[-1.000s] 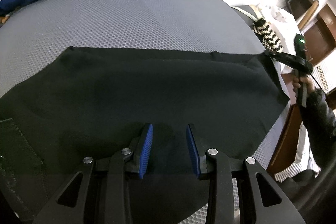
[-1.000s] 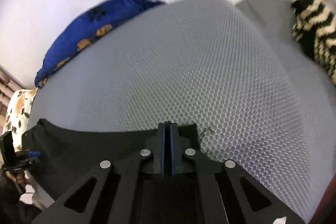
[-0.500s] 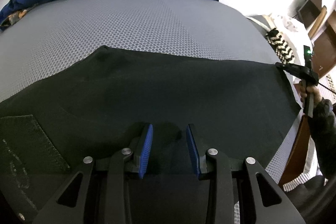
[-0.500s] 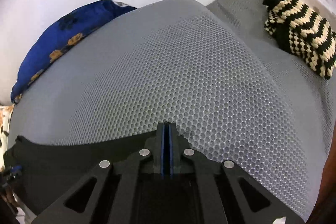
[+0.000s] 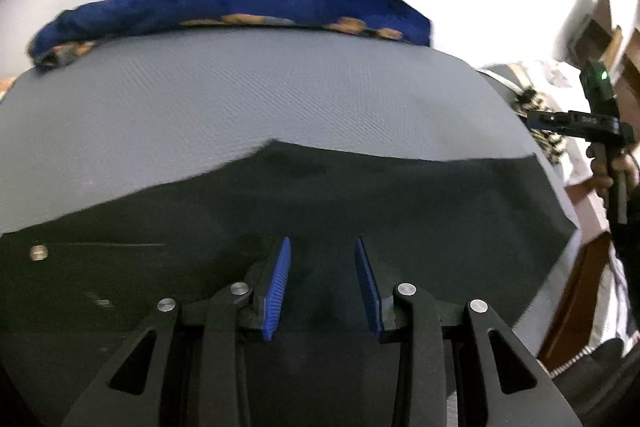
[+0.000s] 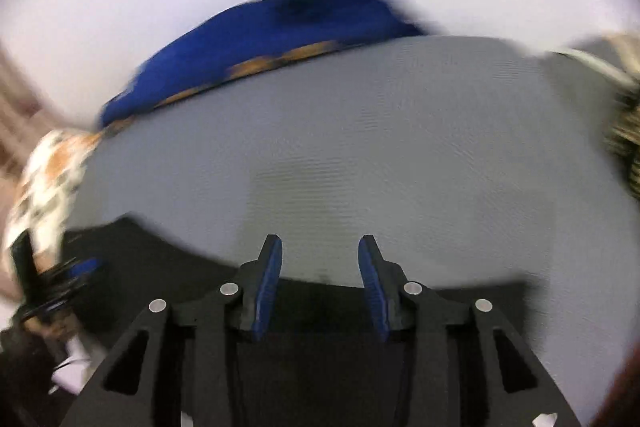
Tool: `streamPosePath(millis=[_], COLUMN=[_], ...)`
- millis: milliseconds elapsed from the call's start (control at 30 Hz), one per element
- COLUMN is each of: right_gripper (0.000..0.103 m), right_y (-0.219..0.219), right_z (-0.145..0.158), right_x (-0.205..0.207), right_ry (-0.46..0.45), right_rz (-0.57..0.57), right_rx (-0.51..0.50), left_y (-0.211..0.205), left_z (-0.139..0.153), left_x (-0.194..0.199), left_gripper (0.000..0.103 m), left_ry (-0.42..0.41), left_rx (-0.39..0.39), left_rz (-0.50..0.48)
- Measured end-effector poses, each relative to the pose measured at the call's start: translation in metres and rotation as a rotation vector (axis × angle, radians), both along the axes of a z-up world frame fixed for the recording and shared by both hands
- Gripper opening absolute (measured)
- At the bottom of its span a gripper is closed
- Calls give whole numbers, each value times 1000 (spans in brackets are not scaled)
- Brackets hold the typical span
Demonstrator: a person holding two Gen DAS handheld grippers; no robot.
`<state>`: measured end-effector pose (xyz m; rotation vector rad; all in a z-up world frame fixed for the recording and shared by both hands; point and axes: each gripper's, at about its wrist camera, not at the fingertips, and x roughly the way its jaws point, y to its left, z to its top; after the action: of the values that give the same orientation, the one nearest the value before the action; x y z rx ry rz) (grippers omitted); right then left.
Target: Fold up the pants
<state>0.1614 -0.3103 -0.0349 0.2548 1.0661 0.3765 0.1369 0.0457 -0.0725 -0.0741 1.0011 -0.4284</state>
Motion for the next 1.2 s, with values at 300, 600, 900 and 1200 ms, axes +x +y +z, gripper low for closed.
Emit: streamPosePath(millis=[300, 600, 900, 1200], right_gripper=[38, 37, 5, 31], right_y=[191, 264, 284, 235], right_z=[-48, -83, -77, -41], right_x=[56, 80, 81, 84], right_ry=[159, 290, 133, 83], right_rz=[404, 541, 501, 365], right_rx=[126, 155, 10, 65], left_y=[82, 155, 163, 149], left_z=[12, 0, -15, 4], left_x=[-15, -31, -36, -33], left_gripper=[39, 41, 41, 41], left_ry=[-61, -45, -58, -69], left_rx=[74, -25, -75, -13], left_rz=[143, 239, 198, 194])
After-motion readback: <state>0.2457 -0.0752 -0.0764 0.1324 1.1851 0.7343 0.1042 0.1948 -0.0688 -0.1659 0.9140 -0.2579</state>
